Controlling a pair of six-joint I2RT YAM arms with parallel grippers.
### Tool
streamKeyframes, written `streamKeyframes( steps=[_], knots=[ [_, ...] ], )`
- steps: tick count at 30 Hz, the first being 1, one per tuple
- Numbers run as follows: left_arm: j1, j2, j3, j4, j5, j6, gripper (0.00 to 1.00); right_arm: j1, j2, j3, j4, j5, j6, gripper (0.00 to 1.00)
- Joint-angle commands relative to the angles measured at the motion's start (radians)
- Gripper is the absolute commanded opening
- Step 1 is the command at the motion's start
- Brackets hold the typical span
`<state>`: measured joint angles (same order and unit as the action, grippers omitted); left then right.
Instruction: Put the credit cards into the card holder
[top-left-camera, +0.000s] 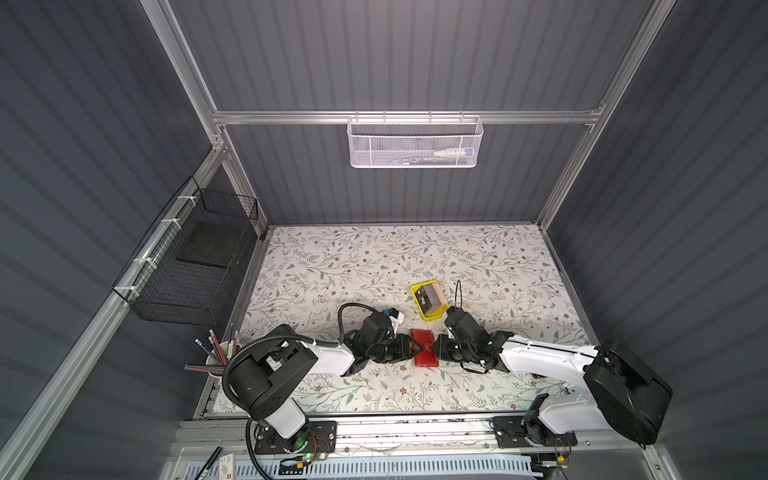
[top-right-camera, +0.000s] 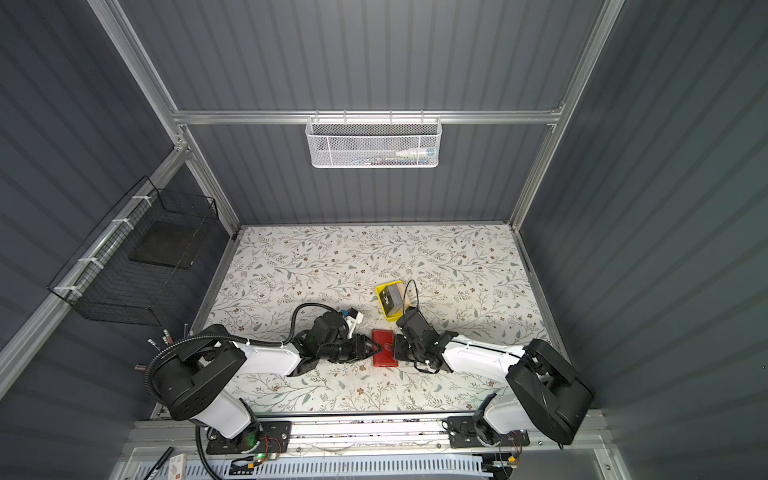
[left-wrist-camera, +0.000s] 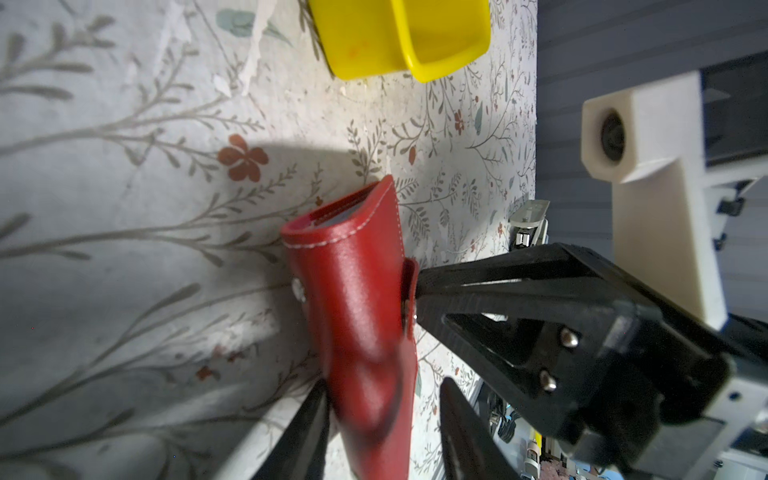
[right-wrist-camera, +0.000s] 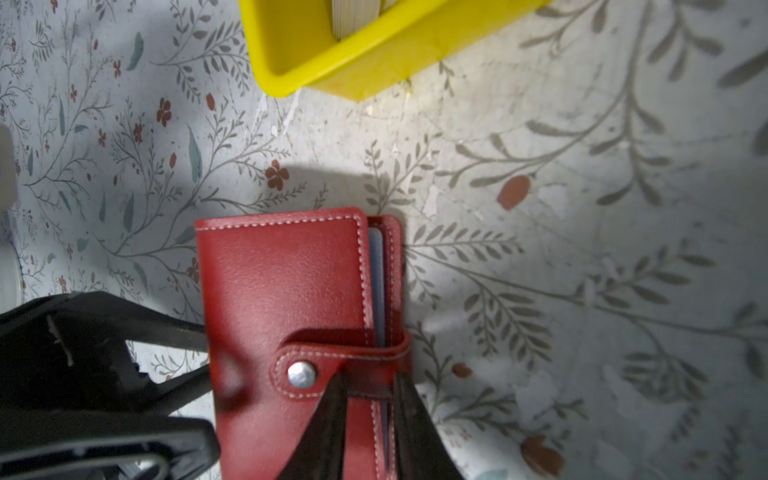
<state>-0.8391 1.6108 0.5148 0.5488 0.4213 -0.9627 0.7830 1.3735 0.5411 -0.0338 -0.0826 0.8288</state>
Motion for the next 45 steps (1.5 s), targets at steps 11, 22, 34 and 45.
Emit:
streamKeyframes(
  steps=[11, 22, 34, 45],
  knots=[
    [-0.008, 0.040, 0.001, 0.085, 0.023, -0.015, 0.28, 0.000, -0.012, 0.012, -0.042, 0.009, -0.001, 0.23],
    [-0.008, 0.040, 0.027, -0.004, -0.059, -0.011, 0.16, -0.002, -0.140, 0.058, -0.172, 0.032, -0.052, 0.25],
    [-0.008, 0.017, 0.058, -0.064, -0.113, -0.013, 0.15, -0.004, -0.154, 0.066, -0.171, 0.011, -0.073, 0.27],
    [-0.009, -0.040, 0.033, -0.085, -0.077, 0.046, 0.15, -0.002, -0.164, 0.105, -0.186, 0.030, -0.031, 0.29]
  ],
)
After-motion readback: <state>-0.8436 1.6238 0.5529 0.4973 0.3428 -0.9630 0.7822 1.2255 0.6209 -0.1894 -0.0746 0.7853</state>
